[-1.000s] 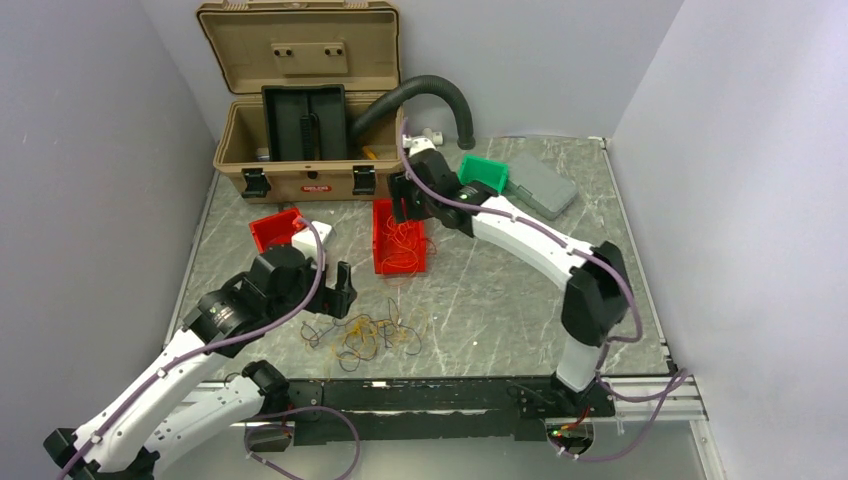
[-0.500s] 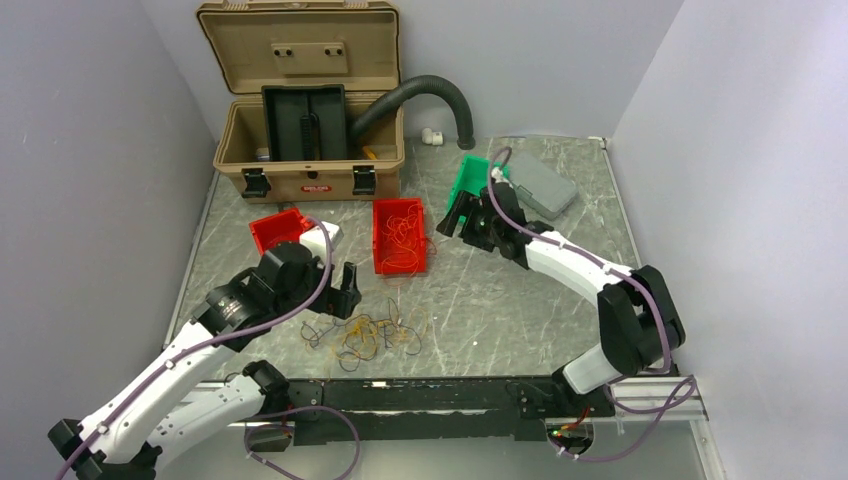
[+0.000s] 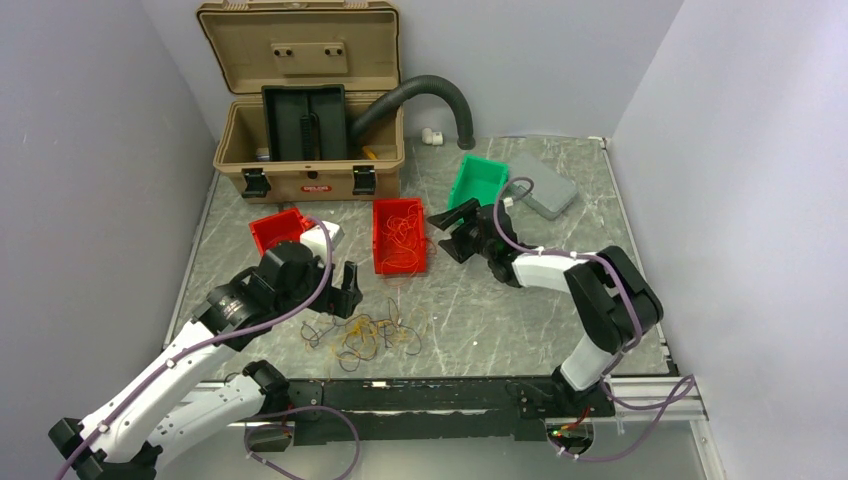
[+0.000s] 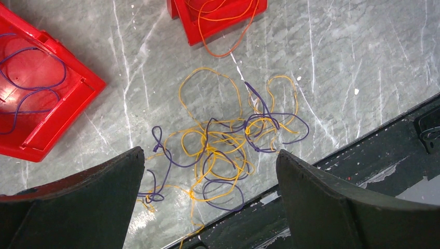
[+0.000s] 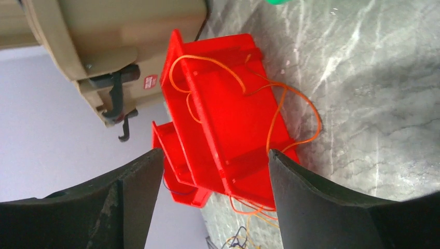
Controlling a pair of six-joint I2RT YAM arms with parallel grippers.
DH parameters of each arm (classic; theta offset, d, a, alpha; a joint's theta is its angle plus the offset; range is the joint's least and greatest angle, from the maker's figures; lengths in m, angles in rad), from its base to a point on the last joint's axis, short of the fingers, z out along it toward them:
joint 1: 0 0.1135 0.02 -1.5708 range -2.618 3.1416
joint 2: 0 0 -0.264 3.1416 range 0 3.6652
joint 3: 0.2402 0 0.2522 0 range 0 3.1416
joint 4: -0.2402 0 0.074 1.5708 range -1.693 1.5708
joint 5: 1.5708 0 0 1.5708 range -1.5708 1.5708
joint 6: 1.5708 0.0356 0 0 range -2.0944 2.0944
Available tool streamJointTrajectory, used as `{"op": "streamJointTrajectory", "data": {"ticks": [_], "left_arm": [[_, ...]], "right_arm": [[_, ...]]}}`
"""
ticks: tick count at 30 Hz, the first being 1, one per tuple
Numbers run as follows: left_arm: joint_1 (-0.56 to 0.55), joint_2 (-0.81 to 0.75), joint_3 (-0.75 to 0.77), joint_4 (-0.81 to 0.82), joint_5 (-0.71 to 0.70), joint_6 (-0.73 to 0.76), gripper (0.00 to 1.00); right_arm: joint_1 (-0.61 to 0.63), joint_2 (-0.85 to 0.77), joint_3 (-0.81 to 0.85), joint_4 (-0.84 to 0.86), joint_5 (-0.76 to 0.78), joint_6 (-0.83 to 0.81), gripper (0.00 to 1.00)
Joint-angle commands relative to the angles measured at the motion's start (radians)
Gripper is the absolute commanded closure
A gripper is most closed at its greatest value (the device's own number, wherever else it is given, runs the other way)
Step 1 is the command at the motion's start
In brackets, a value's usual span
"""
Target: Untangle the cables
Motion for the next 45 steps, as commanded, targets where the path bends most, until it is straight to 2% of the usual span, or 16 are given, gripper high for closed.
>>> {"op": "streamJointTrajectory", "data": {"ticks": [1,6,11,15,16,17,21,29,34,40,45], "left_arm": [[0.006,-0.007,0.006,0.028,0.007,-0.007,0.01],[0.006,-0.003,0.004,0.033,0.001,0.002,0.01],[0.005,0.006,0.004,0.033,0.001,0.008,0.0],[0.008,0.005,0.005,0.028,-0.009,0.011,0.01],[0.008,0.003,0.005,0.027,-0.01,0.012,0.01],[0.009,0.0,0.004,0.026,-0.012,0.013,0.01],[0.01,-0.008,-0.001,0.021,-0.014,0.011,0.01],[0.012,-0.005,0.002,0.024,-0.006,0.014,0.0],[0.013,-0.005,0.0,0.028,-0.003,0.012,0.01],[0.012,-0.008,0.0,0.024,-0.001,0.008,0.01],[0.012,-0.014,-0.001,0.018,-0.003,0.005,0.01]], "right_arm": [[0.007,0.062,-0.031,0.177,0.032,0.162,0.25],[0.017,0.104,-0.062,0.227,0.069,0.193,0.28],[0.027,0.186,-0.022,0.254,0.053,0.191,0.33],[0.045,0.223,0.022,0.218,0.074,0.187,0.44],[0.047,0.225,0.026,0.211,0.078,0.187,0.51],[0.048,0.221,0.024,0.207,0.079,0.187,0.63],[0.048,0.136,0.016,0.11,0.185,0.149,0.99],[0.055,-0.057,0.011,-0.041,0.354,-0.02,1.0],[0.124,-0.127,0.118,-0.108,0.428,-0.287,1.0],[0.257,-0.118,0.285,-0.188,0.529,-0.613,1.0],[0.306,-0.057,0.397,-0.275,0.518,-0.68,1.0]]}}
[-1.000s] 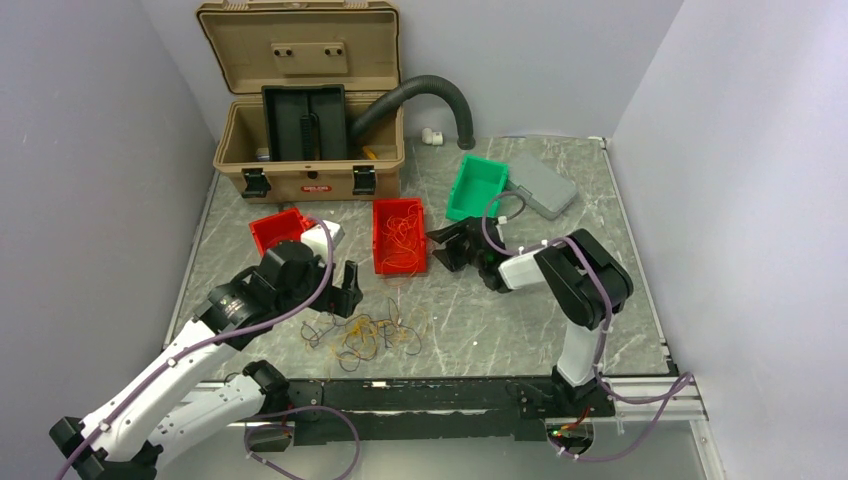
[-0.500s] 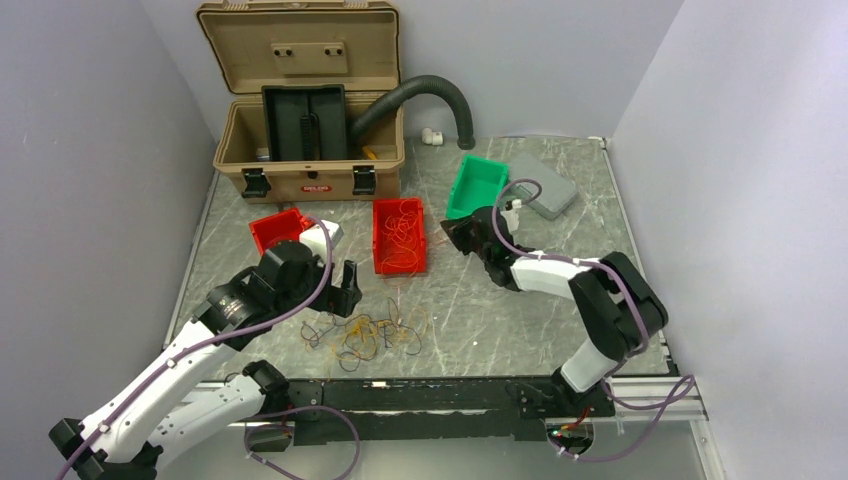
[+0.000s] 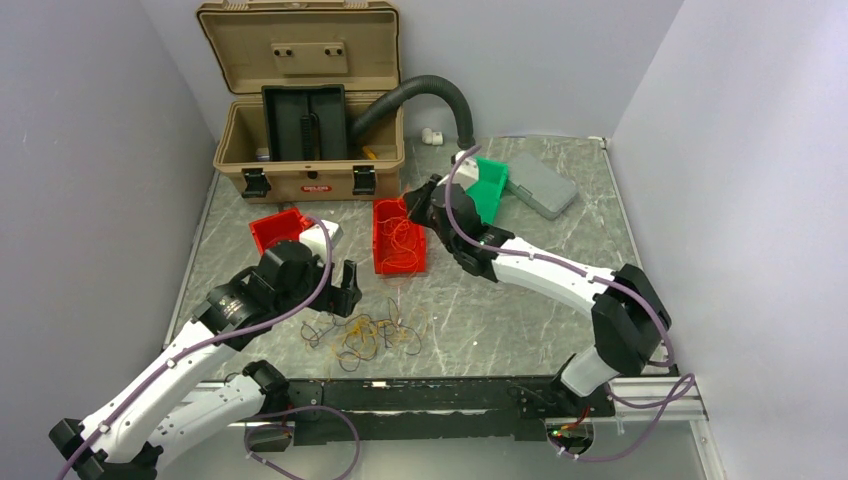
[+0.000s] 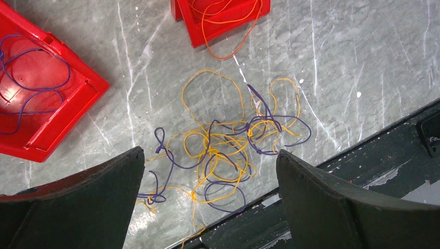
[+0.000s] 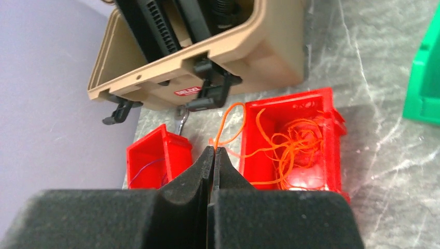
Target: Untangle the cables
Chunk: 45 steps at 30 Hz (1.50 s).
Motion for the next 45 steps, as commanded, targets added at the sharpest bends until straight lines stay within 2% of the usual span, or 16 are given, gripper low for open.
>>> {"op": "streamJointTrajectory", "data": {"ticks": [1,10,17,24,29,33,36,41,45], "left_arm": [[0.004,-0.017,-0.002,0.014,0.001,0.001,0.01],[0.004,-0.018,-0.006,0.013,0.007,0.001,0.01],[0.004,-0.021,-0.007,0.001,0.005,0.004,0.0],[0.005,-0.013,-0.013,0.004,0.001,0.003,0.01],[0.044,0.006,-0.013,0.026,0.024,0.013,0.01],[0.116,0.036,0.009,0.048,0.093,0.023,0.01],[0.166,0.041,0.021,0.063,0.15,0.022,0.0],[0.239,0.022,0.026,0.058,0.206,0.036,0.01],[0.278,0.01,0.027,0.046,0.23,0.045,0.0]], "right_arm": [[0.022,0.041,0.085,-0.064,0.023,-0.149,1.0],[0.021,0.184,0.107,-0.078,-0.049,-0.082,1.0],[0.02,0.313,0.191,-0.179,-0.017,-0.102,1.0],[0.021,0.264,0.219,-0.241,-0.025,-0.162,0.5],[0.021,0.185,0.202,-0.244,-0.058,-0.216,0.35],[0.021,0.195,0.235,-0.238,-0.177,-0.327,0.28],[0.021,0.241,0.299,-0.278,-0.28,-0.444,0.27],[0.022,0.324,0.406,-0.343,-0.446,-0.625,0.32],[0.021,0.39,0.474,-0.385,-0.508,-0.728,0.34]]}}
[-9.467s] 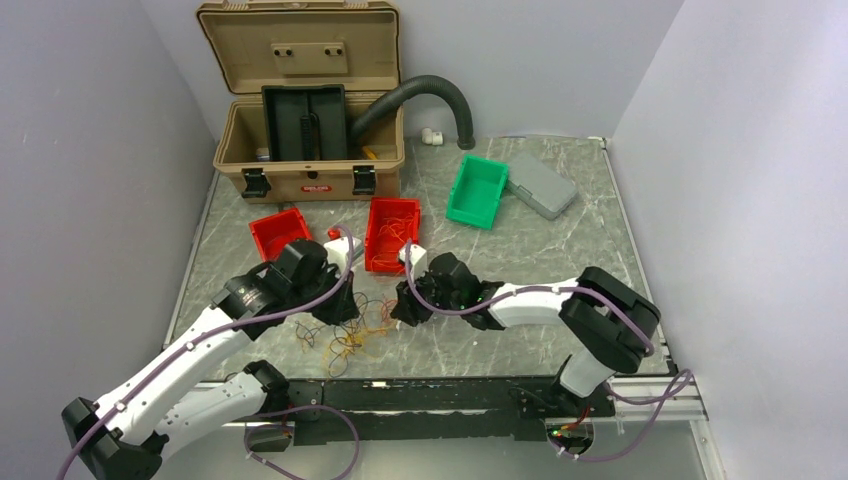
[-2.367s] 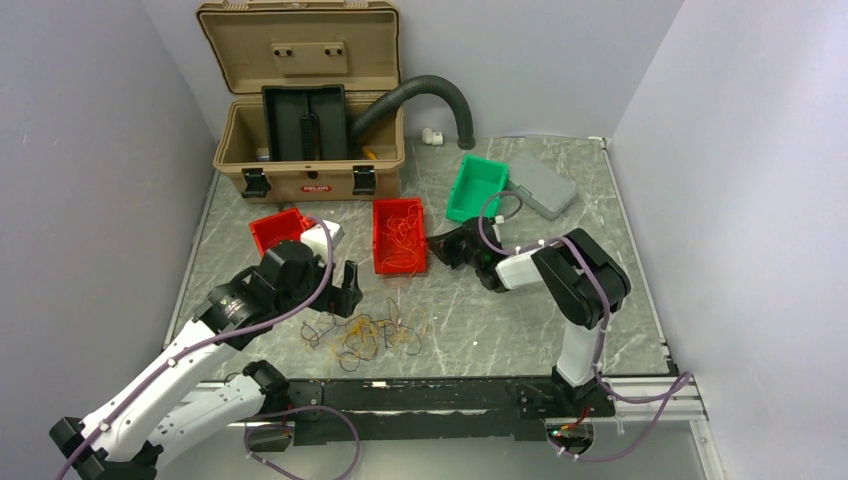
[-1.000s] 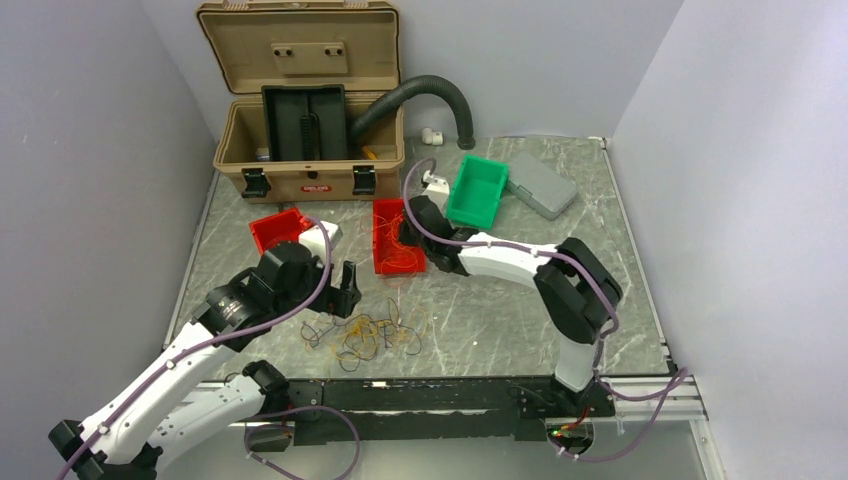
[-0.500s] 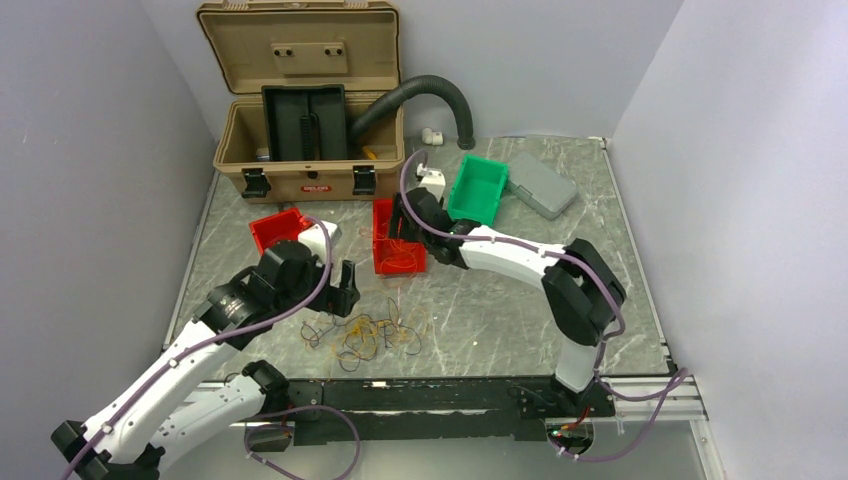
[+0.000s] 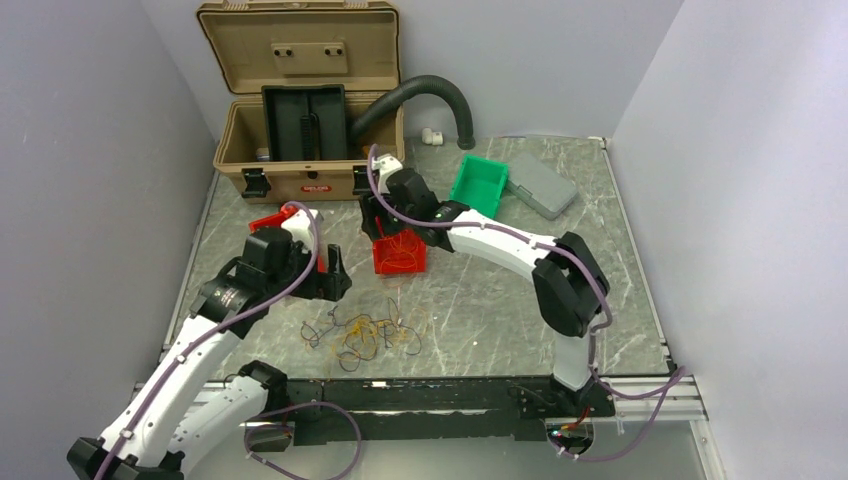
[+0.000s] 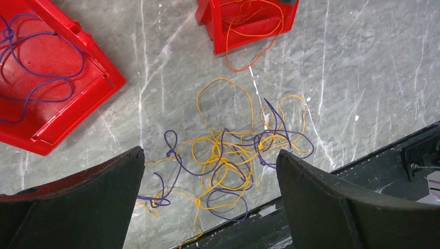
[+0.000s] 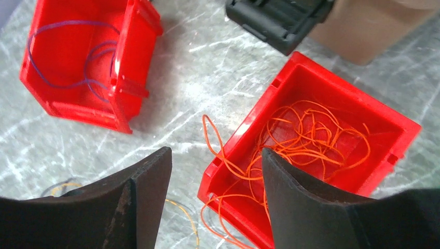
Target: Untangle the cables
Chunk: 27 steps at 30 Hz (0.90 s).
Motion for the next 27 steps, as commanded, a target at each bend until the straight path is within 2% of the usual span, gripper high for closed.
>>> {"op": "streamJointTrajectory", "data": {"ticks": [1,5,9,10,13,14,21,27], "left_arm": [[0.033,-0.023,0.038,0.019,0.059,0.027,0.0],[0.043,-0.032,0.033,0.012,0.059,0.033,0.01],[0.046,-0.031,0.03,0.008,0.057,0.039,0.01],[0.048,-0.03,0.03,0.006,0.057,0.039,0.01],[0.048,-0.025,0.031,0.005,0.059,0.043,0.01],[0.049,-0.025,0.032,0.003,0.057,0.044,0.01],[0.05,-0.025,0.027,0.002,0.057,0.046,0.0],[0.051,0.004,-0.006,0.029,0.114,0.032,0.01]], "right_arm": [[-0.002,0.076,0.105,-0.078,-0.13,-0.182,0.36],[-0.002,0.137,0.168,-0.109,-0.138,-0.204,0.42],[-0.001,0.159,0.176,-0.104,-0.137,-0.202,0.58],[0.0,0.159,0.173,-0.102,-0.134,-0.202,0.65],[-0.003,0.133,0.141,-0.08,-0.098,-0.192,0.95],[-0.003,0.116,0.117,-0.059,-0.082,-0.182,1.0],[-0.076,-0.006,-0.069,0.097,-0.04,-0.034,1.0],[-0.107,0.047,-0.051,0.023,0.048,0.029,1.0]]}}
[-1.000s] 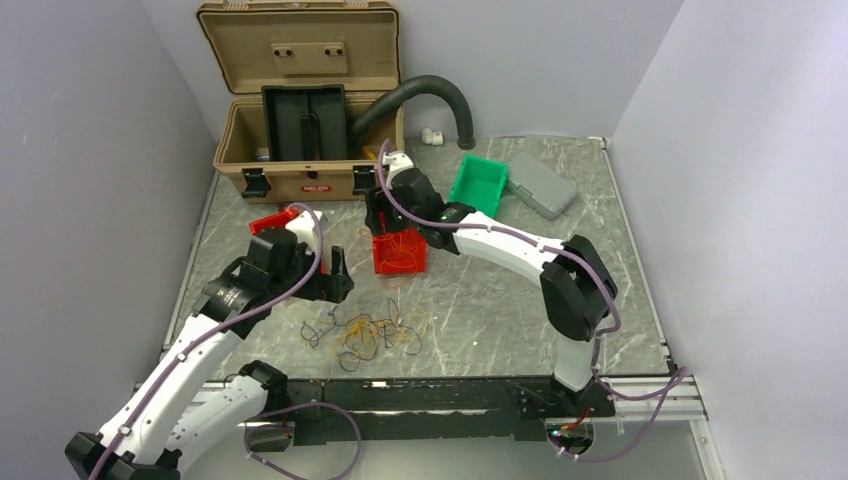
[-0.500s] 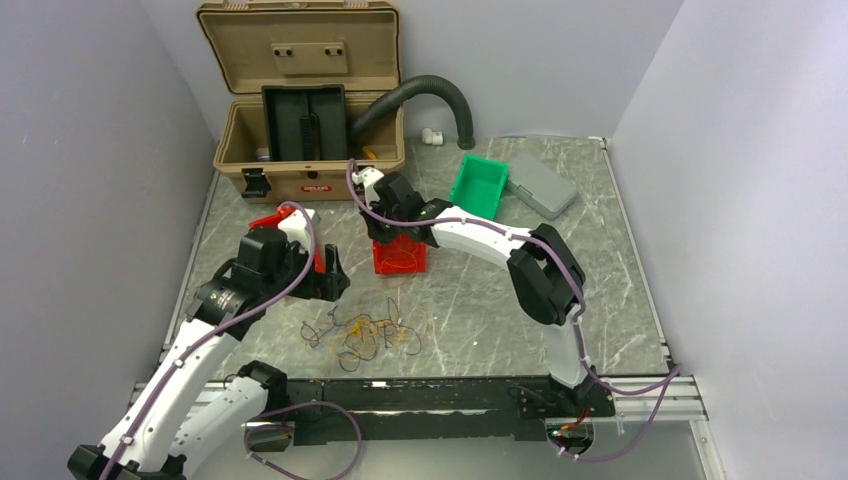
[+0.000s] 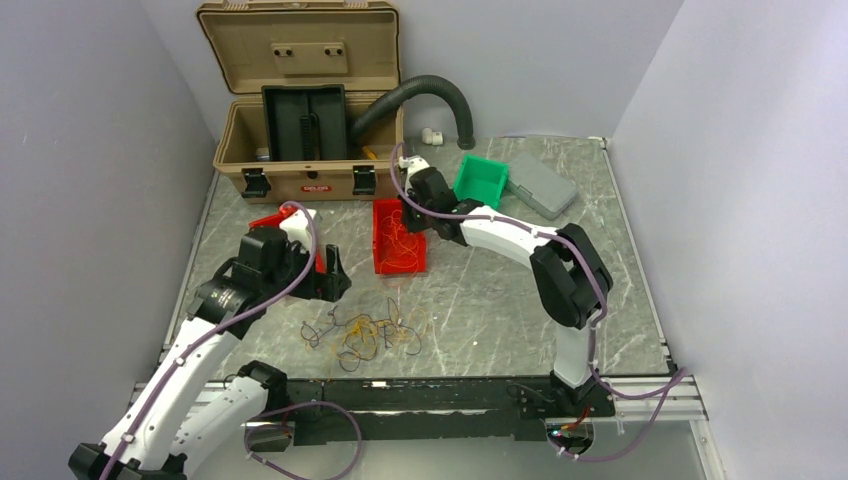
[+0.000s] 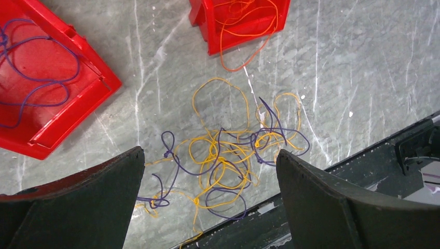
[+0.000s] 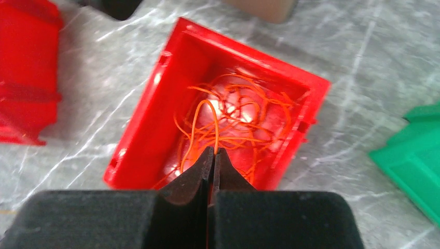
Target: Untangle the cables
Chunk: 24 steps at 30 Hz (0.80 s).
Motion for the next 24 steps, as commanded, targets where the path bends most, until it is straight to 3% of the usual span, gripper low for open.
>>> {"op": "streamJointTrajectory", "data": {"ticks": [1,6,8,11,16,21,24], "left_arm": [[0.005,0.036,-0.013,0.033,0.08,-0.002,0.01],[0.004,0.105,-0.038,0.047,0.155,-0.006,0.01],[0.004,0.118,-0.047,0.051,0.17,-0.007,0.02],[0.004,0.13,-0.069,0.064,0.195,-0.006,0.03],[-0.009,0.151,-0.089,0.084,0.217,-0.005,0.04],[-0.048,0.173,-0.093,0.09,0.198,0.0,0.07],[-0.076,0.193,-0.092,0.078,0.183,0.006,0.1]], "right_arm": [[-0.008,0.028,0.035,0.01,0.067,0.067,1.0],[-0.008,0.137,0.132,-0.063,0.077,0.08,0.97],[-0.007,0.129,0.152,-0.072,0.076,0.078,0.77],[-0.009,0.061,0.136,-0.06,0.073,0.076,0.62],[-0.01,-0.075,0.099,-0.092,0.056,0.081,0.49],[-0.007,-0.267,-0.064,-0.078,0.021,0.102,0.31],[0.006,-0.383,-0.195,-0.071,-0.021,0.106,0.25]]}}
